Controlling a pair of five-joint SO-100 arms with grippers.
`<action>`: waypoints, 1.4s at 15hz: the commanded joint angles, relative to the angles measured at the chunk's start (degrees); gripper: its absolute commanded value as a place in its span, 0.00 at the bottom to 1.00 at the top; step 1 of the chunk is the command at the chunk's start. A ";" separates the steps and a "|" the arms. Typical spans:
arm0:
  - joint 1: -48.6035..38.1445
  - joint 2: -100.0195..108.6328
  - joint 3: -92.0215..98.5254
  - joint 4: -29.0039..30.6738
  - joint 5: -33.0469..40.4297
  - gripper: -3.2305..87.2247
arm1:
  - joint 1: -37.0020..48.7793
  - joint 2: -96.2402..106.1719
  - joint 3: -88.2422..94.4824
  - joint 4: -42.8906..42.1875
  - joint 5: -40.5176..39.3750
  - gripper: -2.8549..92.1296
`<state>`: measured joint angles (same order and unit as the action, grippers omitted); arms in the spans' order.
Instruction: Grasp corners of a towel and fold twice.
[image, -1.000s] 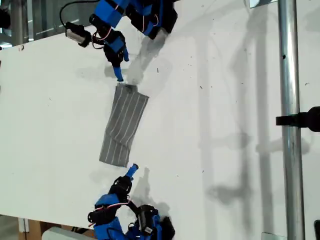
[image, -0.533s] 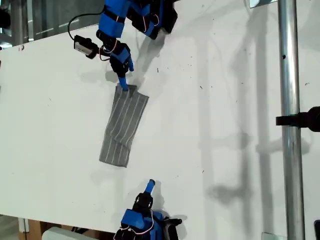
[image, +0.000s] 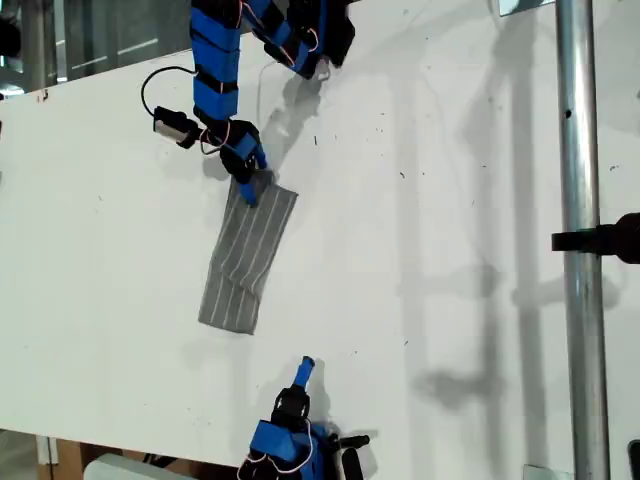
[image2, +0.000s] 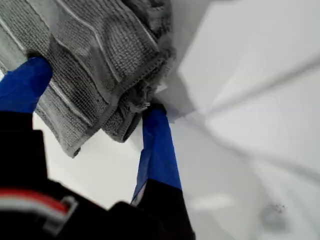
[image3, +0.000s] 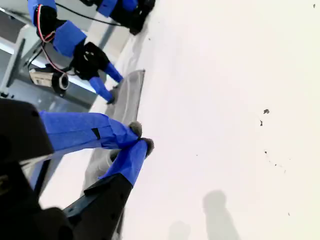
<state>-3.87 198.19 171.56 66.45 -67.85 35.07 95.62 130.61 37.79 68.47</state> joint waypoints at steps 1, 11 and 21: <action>0.62 0.53 -0.18 0.26 -0.97 0.03 | -1.41 -8.26 -12.30 -1.41 0.00 0.42; 2.55 0.53 -0.62 0.35 -0.79 0.03 | -1.76 13.10 -13.18 38.23 -4.22 0.03; 2.55 0.53 -0.35 0.09 -0.53 0.03 | -6.86 10.81 -23.03 29.00 -1.49 0.03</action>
<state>-1.49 198.28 171.91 66.71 -68.91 28.65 110.39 112.76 71.81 68.03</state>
